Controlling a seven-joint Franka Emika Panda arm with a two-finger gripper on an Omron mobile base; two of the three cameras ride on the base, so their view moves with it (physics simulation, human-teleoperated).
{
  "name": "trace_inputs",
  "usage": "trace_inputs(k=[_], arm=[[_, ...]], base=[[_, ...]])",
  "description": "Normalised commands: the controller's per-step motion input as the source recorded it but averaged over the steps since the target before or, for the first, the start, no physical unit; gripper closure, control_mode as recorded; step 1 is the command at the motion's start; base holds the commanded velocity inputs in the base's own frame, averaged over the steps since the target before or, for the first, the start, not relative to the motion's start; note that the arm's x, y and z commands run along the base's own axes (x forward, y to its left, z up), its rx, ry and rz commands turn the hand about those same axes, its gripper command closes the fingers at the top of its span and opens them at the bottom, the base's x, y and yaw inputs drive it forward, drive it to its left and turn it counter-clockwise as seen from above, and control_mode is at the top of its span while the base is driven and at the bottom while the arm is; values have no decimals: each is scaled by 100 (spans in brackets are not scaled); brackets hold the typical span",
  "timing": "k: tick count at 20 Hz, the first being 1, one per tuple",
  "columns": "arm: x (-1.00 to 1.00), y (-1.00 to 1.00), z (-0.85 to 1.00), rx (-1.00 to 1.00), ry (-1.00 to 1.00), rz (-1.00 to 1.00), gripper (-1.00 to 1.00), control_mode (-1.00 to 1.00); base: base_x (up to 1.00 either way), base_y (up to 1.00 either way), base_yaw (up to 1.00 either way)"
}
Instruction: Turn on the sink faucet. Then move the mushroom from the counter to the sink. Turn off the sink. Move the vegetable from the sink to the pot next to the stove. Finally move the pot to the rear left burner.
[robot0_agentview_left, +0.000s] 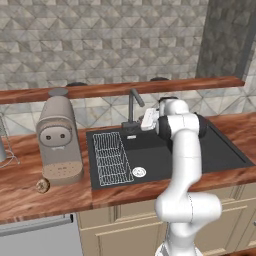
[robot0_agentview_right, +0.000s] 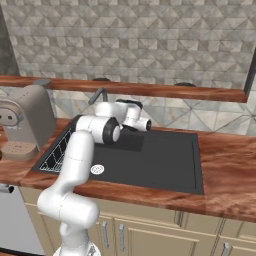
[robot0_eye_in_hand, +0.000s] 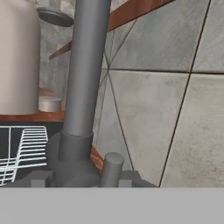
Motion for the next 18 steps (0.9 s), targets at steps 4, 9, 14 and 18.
trace_inputs(k=[4, 9, 14, 18], arm=[[51, -43, 22, 13, 8, -6, 100, -100], [56, -39, 23, 14, 8, -1, 100, -100], [53, -17, 0, 8, 7, -8, 100, -100], [36, -6, -18, 0, 6, -14, 100, -100]], base=[[0, 0, 0], [0, 0, 0], [0, 0, 0], [0, 0, 0]])
